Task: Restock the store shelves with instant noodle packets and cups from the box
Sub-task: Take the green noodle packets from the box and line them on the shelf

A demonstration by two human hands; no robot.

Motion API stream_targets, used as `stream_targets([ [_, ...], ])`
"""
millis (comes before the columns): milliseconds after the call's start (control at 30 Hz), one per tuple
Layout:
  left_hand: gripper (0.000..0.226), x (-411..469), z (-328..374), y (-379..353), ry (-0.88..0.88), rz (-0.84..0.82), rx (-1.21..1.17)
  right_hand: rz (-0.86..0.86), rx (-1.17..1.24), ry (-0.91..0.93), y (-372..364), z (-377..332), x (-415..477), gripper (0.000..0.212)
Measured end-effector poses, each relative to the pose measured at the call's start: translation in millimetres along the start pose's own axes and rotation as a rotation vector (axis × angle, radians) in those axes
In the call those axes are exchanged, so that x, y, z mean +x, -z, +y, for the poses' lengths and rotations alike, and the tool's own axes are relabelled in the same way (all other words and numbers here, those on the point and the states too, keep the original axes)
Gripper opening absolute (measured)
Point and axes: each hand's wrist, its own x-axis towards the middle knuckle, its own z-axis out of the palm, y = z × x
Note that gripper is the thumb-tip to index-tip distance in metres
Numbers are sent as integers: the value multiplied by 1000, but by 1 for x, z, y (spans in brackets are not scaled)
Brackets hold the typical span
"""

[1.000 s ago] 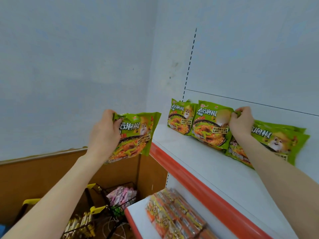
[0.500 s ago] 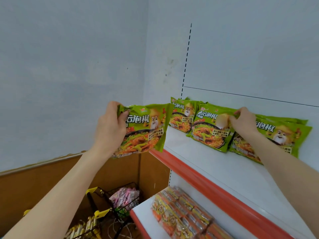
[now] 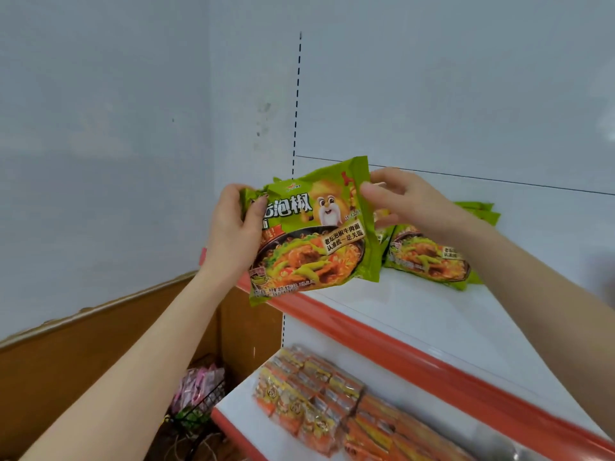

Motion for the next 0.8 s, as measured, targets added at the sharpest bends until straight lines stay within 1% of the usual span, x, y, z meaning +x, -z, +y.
stream_targets([
  [33,14,0,1,-11,-15,-24,-19,5,-24,2,0,1,-7,36],
  [67,13,-1,3,-22,-34,-45,-36,28,-44,8,2,3,-12,29],
  [133,8,-4,10,-43,-71,-69,-46,105,-57,10,10,12,-23,15],
  [167,9,-7,12,-51,-79,-71,-49,148,-63,-4,16,17,-26,13],
  [233,24,-13,15,-67,-59,-113,-64,228,-75,-59,31,30,-34,14],
  [300,41,-23,11,-81,-45,-202,-24,299,-96,-114,45,46,-41,16],
  [367,45,-38,-2,-93,-133,-319,146,388,-94,-164,59,64,-46,21],
  [467,38,-62,-25,-105,-291,-562,433,525,-61,-249,73,92,-49,25],
  [533,41,-71,-33,-109,-326,-664,522,600,-111,-310,79,114,-47,22],
  [633,41,-74,-33,-111,-319,-690,585,678,-167,-376,83,141,-41,18],
  [800,41,-74,-37,-112,-368,-656,542,746,-225,-399,83,154,-29,23],
])
